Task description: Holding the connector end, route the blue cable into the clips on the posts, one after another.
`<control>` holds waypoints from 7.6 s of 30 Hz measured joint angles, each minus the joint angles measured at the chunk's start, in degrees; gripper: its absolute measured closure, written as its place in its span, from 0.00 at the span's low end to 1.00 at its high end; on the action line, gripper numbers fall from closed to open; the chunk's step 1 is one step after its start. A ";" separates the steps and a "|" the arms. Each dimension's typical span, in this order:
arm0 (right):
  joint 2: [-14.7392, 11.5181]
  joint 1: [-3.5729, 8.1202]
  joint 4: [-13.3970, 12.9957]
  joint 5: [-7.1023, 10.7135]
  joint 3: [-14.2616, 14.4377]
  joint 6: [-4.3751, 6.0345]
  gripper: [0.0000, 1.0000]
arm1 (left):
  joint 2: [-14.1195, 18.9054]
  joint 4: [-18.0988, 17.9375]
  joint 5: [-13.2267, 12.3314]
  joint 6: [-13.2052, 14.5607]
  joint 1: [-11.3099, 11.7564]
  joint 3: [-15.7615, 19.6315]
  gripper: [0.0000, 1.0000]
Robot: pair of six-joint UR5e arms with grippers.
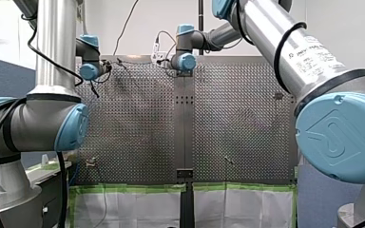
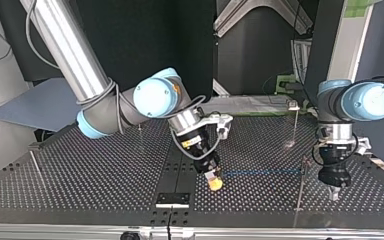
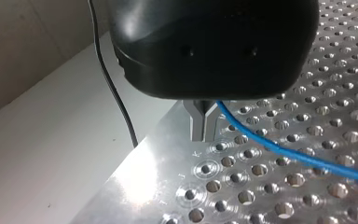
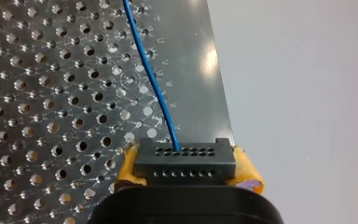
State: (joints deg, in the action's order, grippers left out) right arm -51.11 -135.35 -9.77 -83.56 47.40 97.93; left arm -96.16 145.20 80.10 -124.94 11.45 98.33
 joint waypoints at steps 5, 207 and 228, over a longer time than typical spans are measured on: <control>0.13 0.09 0.00 0.04 -0.11 0.17 1.00 | -0.01 -0.55 -0.32 -0.84 -0.08 0.00 1.00; 0.88 2.02 4.20 0.42 -0.22 0.09 1.00 | 12.09 29.53 12.79 35.94 -17.97 0.64 0.00; 0.94 2.35 4.23 0.56 -0.22 0.17 1.00 | 9.39 26.70 19.89 38.71 -21.41 -0.98 0.00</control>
State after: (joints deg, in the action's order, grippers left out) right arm -50.16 -133.00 -5.55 -83.00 47.18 98.10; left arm -86.77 171.90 99.99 -86.23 -9.95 97.35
